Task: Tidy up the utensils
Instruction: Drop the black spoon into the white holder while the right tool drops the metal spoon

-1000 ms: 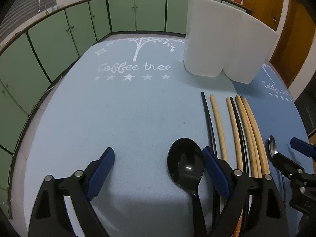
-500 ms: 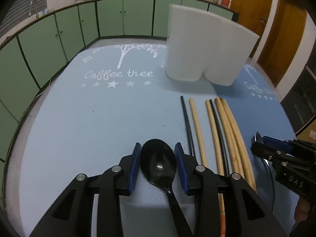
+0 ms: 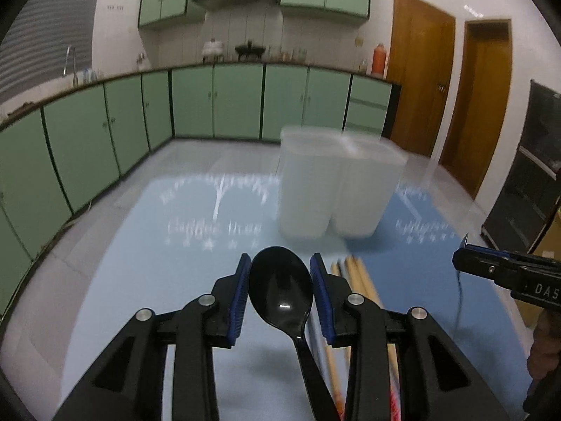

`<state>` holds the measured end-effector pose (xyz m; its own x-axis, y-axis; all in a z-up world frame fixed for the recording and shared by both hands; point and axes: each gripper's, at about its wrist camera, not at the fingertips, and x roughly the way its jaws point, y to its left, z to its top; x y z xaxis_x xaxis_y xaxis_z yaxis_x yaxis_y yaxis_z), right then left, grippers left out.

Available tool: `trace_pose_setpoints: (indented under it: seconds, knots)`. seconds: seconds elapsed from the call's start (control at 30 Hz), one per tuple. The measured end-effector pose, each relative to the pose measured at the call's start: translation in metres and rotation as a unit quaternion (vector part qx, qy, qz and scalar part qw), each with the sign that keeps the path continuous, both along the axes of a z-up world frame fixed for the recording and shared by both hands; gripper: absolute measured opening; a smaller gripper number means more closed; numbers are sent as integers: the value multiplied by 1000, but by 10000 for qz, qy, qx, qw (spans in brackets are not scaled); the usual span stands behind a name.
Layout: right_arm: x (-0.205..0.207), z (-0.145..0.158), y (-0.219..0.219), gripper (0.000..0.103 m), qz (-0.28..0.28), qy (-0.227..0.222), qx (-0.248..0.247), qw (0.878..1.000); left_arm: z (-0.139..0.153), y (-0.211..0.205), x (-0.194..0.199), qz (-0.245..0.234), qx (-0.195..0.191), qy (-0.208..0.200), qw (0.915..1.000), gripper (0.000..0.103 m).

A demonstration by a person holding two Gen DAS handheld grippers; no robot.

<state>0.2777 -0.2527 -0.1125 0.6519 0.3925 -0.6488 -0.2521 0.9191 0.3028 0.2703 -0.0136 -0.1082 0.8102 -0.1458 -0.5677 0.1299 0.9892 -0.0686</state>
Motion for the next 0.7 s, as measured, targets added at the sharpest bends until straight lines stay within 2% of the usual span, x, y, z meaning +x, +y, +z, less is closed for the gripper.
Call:
trace_pose_setpoints:
  seconds: [0.17,0.33,0.47,0.6,0.7]
  knots:
    - [9,36,-9,27,2,-492,301,9983,39,-7,11,-38,-14,-593,9982,34]
    - [29,70,-16,27,2,-901,369,9953,77,-13,39,-36,-84,-1134,9935,34]
    - [48,99,-15,27,21,-1301,236,9912,104,-21,72,-36,0,-1542,9880,34]
    - [83,115,-18,27,-129,-1544,122,9878,118,-34,107,-15,156,-1819,9832,34]
    - [111,119,-21,27,-328,-1680,20,9852,118,-39,133,73,238,-1929,9809,34]
